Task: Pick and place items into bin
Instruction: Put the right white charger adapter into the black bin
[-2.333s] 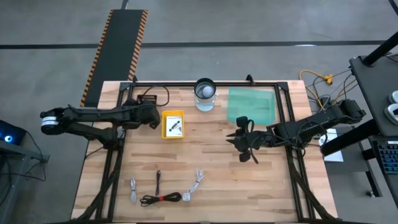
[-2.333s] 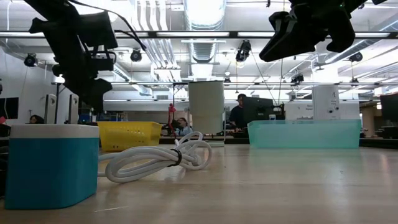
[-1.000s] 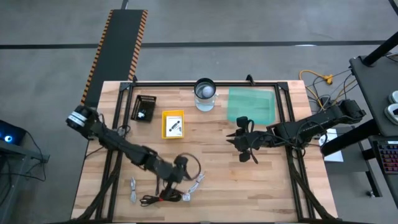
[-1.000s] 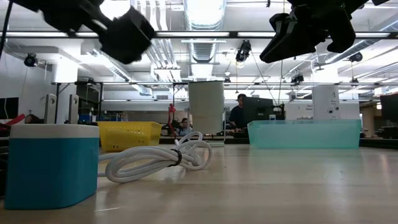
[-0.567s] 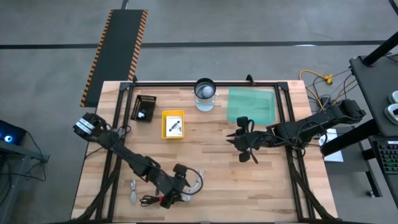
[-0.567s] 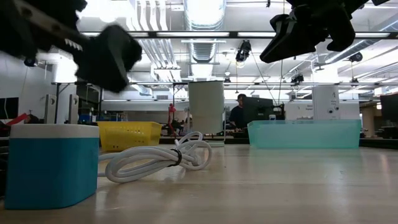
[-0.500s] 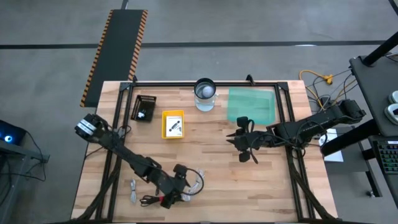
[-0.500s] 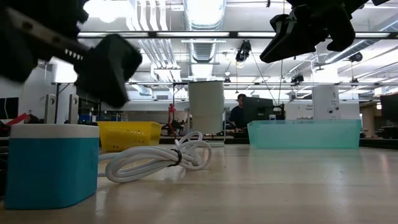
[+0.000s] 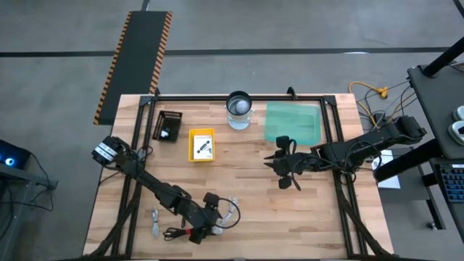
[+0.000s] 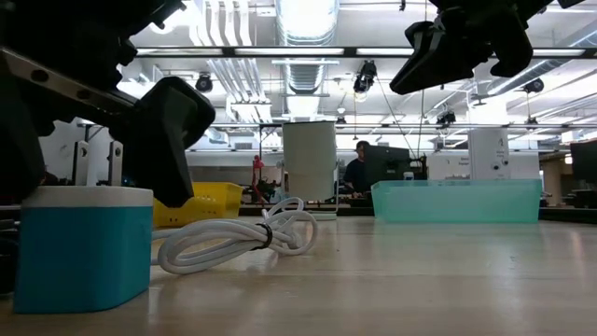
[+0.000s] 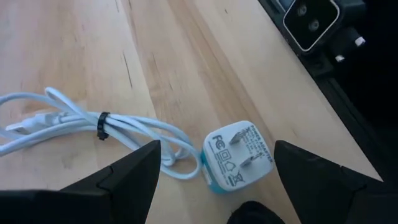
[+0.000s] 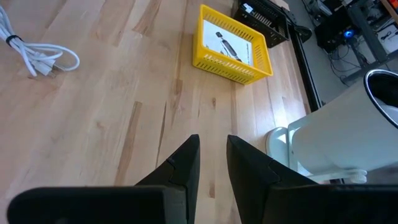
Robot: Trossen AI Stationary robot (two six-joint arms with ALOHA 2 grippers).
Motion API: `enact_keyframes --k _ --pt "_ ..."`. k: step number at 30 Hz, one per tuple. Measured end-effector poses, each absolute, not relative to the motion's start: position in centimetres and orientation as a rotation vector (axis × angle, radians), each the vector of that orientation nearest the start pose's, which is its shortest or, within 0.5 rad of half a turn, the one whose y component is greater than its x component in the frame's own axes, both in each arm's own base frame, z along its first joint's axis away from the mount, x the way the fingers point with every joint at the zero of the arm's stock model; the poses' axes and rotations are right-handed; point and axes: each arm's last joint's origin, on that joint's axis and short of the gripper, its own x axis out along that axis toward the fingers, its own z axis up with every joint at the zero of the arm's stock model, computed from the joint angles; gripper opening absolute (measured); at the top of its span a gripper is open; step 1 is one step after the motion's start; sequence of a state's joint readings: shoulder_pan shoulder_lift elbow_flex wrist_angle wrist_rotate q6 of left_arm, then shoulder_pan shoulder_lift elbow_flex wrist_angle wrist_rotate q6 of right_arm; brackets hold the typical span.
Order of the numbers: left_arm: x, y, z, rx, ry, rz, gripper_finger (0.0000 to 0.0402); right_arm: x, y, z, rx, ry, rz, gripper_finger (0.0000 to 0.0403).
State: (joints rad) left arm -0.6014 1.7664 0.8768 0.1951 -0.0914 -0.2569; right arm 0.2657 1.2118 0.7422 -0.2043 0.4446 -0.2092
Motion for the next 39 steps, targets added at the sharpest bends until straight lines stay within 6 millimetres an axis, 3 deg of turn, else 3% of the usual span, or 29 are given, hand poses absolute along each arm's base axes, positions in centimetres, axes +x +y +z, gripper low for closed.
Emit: enact_keyframes --k 19,31,35,39 --pt "28.6 -19.3 14.5 -0.059 0.715 -0.385 0.0295 23.9 5.2 22.9 -0.445 0.669 -0.102 0.0068" --pt "29.0 -19.6 12.8 -0.077 0.737 -0.372 0.0294 23.9 5.2 22.9 -0.47 0.667 -0.094 0.0068" --pt "29.1 -19.5 12.8 -0.077 0.737 -0.372 0.0274 23.9 5.2 22.9 -0.469 0.667 -0.094 0.0068" --pt "29.1 -19.5 12.8 -0.077 0.737 -0.372 0.0227 23.9 5.2 22.9 -0.469 0.665 -0.095 0.0068"
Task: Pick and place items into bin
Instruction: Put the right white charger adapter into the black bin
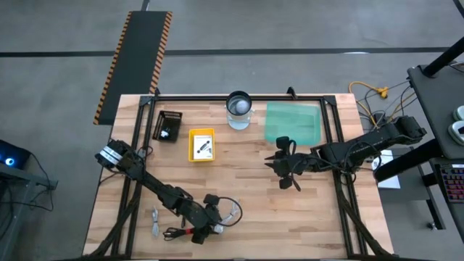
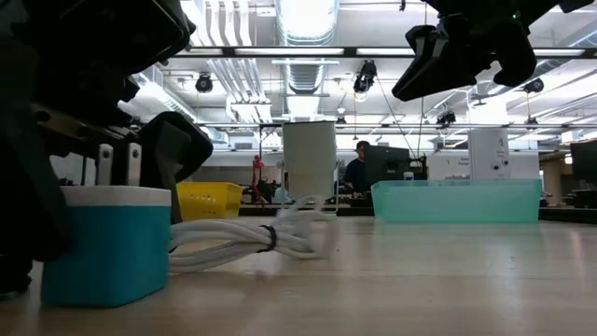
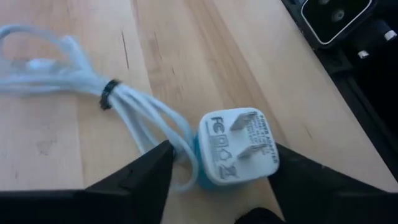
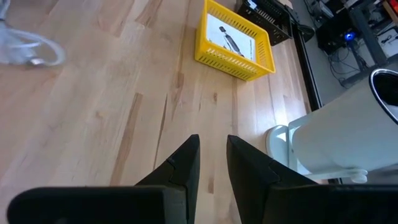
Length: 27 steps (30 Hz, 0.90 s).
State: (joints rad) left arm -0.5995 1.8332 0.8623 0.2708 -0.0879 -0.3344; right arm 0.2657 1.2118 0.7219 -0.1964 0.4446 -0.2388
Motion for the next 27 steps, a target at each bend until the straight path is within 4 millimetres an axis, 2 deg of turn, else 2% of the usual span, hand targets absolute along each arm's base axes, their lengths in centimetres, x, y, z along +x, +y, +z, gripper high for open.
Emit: enact_keyframes --k 6,8,20,27 --pt "29.0 -19.5 13.4 -0.076 0.724 -0.381 0.0142 23.9 5.2 22.9 -0.472 0.664 -0.093 0.0068" --pt "28.8 -19.3 13.6 -0.073 0.739 -0.38 0.0129 23.9 5.2 22.9 -0.473 0.664 -0.093 0.0068" --pt "28.1 -18.3 16.1 0.004 0.719 -0.382 0.0136 23.9 5.2 22.8 -0.475 0.667 -0.093 0.0068" --pt "26.1 -15.5 18.5 0.033 0.834 -0.155 0.0137 23.8 5.2 22.7 -0.476 0.67 -0.093 0.0068"
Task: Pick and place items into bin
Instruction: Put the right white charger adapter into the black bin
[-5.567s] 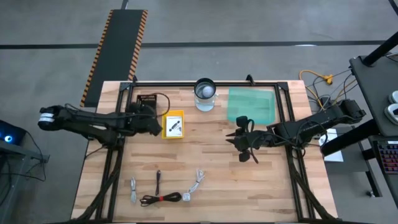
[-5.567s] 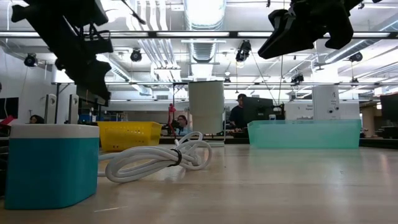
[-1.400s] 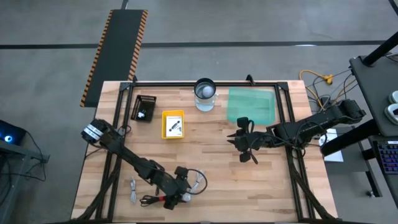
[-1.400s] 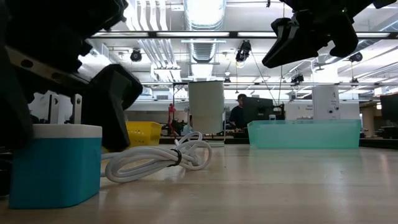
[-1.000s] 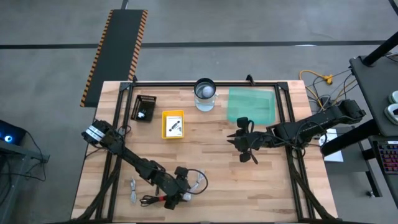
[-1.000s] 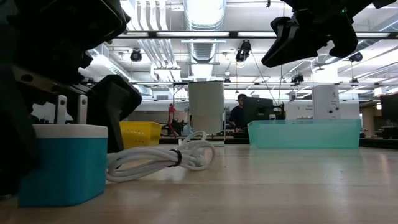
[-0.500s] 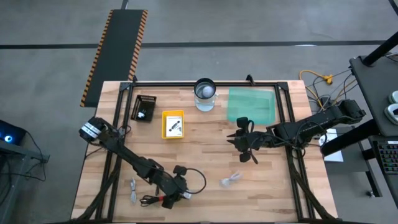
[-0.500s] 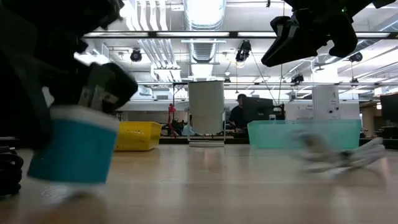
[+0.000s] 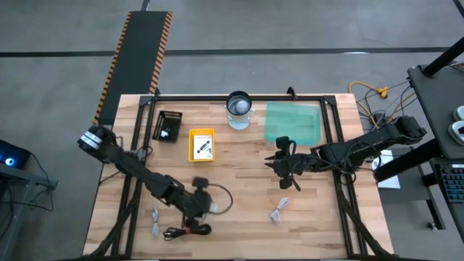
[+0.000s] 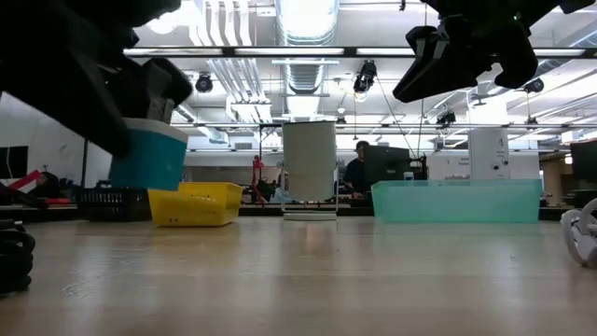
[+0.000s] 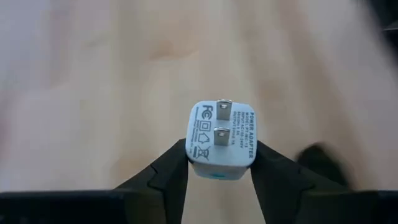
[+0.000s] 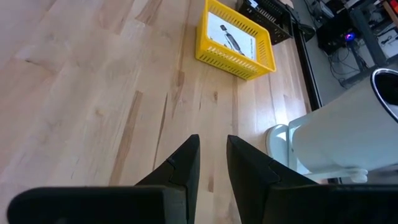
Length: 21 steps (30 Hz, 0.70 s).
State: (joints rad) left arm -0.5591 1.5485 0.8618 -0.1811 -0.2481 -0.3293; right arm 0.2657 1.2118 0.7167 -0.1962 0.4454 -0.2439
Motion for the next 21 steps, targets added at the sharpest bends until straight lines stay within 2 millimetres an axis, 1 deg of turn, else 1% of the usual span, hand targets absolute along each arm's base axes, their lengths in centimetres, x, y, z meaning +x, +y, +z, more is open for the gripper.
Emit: enact_keyframes --k 5,9,14,17,21 --pt "23.6 -11.7 20.6 -0.002 0.93 0.153 0.0138 23.8 5.2 22.7 -0.476 0.671 -0.093 0.0068" --pt "21.6 -8.5 22.5 -0.018 0.95 0.357 0.0138 23.8 5.2 22.6 -0.471 0.672 -0.094 0.0068" --pt "20.0 -5.2 24.3 -0.051 0.945 0.477 0.0138 23.7 5.2 22.5 -0.47 0.677 -0.095 0.0068" --pt "19.1 -3.5 25.0 -0.053 0.96 0.538 0.0138 23.7 5.2 22.3 -0.472 0.682 -0.093 0.0068" --pt "17.8 -1.1 25.5 -0.064 0.991 0.665 0.0138 23.7 5.1 22.3 -0.476 0.685 -0.092 0.0068"
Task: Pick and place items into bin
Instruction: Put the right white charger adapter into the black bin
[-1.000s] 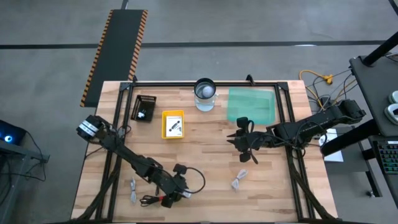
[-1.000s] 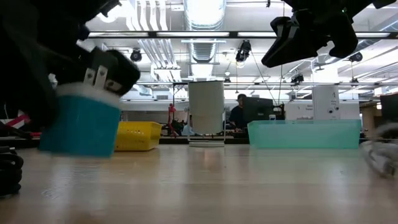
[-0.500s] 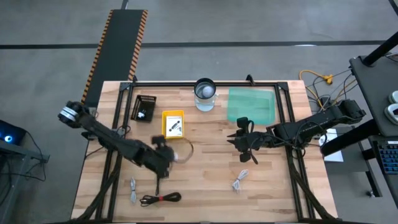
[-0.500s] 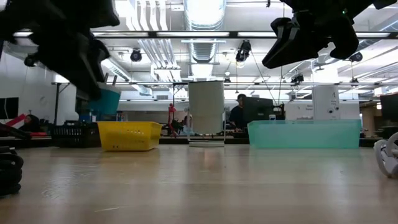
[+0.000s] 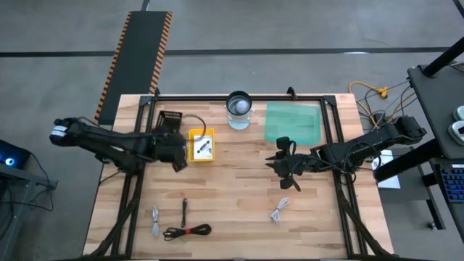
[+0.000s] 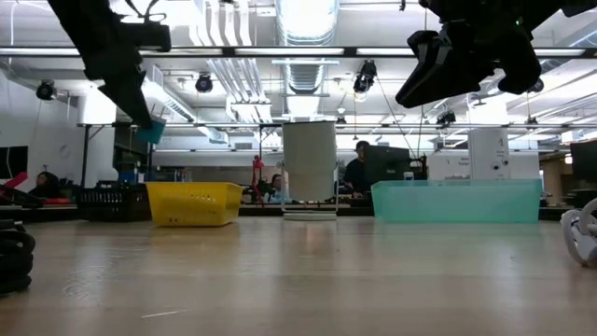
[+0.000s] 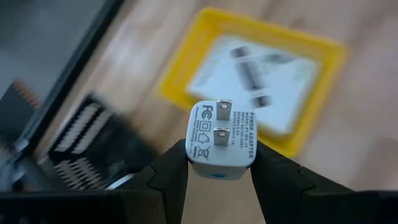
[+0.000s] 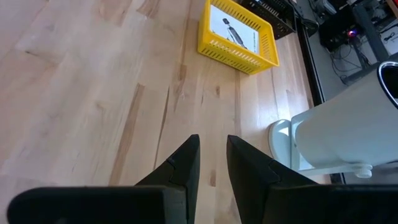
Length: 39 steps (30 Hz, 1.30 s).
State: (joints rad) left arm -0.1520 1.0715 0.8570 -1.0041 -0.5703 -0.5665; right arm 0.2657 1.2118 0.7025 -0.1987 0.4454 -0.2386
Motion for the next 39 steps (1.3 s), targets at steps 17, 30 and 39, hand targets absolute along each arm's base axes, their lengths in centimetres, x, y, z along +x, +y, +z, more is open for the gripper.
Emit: enact_keyframes --k 17,30,39 --pt "15.2 6.5 23.6 -0.194 1.169 0.994 0.0138 23.6 5.1 22.1 -0.475 0.692 -0.092 0.0068" --pt "15.3 8.9 20.8 -0.239 1.3 1.08 0.0162 23.4 5.1 21.7 -0.478 0.701 -0.091 0.0068" --pt "15.7 9.1 20.7 -0.203 1.329 1.047 0.0224 23.4 5.1 21.7 -0.48 0.699 -0.091 0.0068"
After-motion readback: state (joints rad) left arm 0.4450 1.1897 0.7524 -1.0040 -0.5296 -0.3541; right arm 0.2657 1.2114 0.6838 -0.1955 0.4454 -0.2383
